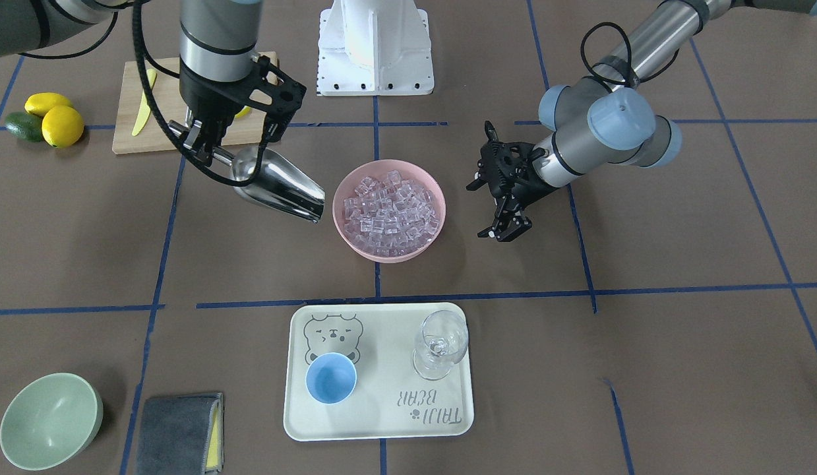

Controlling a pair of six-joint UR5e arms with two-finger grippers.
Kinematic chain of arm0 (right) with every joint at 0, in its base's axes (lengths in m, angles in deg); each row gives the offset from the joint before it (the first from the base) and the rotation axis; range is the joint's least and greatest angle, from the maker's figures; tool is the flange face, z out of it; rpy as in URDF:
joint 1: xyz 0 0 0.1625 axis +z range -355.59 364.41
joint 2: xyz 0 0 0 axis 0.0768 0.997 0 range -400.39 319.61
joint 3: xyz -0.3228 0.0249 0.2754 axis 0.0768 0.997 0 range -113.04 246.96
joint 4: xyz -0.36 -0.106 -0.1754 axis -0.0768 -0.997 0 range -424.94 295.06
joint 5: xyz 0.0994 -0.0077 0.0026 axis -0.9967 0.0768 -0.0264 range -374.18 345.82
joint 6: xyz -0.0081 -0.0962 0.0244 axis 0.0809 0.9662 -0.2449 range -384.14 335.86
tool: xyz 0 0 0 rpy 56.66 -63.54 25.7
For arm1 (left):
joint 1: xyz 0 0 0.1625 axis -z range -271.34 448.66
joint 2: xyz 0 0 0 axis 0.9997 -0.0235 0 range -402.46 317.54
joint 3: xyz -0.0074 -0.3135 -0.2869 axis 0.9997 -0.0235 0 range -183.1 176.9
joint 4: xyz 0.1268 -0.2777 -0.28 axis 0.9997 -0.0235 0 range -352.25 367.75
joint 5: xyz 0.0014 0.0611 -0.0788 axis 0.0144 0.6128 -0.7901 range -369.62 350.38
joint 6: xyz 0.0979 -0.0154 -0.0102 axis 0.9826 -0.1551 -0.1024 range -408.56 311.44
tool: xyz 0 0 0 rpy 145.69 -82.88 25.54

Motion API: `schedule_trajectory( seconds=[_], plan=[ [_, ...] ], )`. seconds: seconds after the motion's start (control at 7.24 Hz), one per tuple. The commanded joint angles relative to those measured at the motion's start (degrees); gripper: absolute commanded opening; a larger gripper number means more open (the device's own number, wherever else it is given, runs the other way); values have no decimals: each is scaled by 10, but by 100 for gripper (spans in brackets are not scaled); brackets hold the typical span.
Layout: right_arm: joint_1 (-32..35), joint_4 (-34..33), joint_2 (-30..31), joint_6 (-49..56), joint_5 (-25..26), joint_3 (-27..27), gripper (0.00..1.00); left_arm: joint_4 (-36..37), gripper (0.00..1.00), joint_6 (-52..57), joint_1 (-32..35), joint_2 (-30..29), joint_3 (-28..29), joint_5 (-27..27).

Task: Put ice in cup with scoop
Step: 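Lift the scoop with the right gripper and carry it over the pink bowl, then lower the scoop into the ice cubes in the pink bowl with the right gripper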

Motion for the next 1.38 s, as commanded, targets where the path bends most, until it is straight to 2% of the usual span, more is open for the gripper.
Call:
schedule_trajectory(
  seconds=[0.0,0.14,0.28,0.41,0.69,0.97,1.24],
  plan=[
    [-15,-45,-44,38,6,43,0,-12,100,-5,-8,-4,0,23],
    [-24,-79,-80,73,22,80,0,-17,100,-13,-15,-4,0,23],
    [-44,-114,-126,89,70,126,0,-19,100,-13,-19,-4,1,23],
    [-56,-147,-168,95,89,176,0,-19,100,-13,-19,-5,1,23],
    [-74,-150,-196,96,95,249,0,-23,100,-20,-19,-9,1,23],
    [-83,-149,-195,96,105,259,0,-25,100,-21,-19,-8,2,23],
    [-95,-150,-197,96,142,270,0,-33,100,-20,-19,-7,10,23]
  ],
)
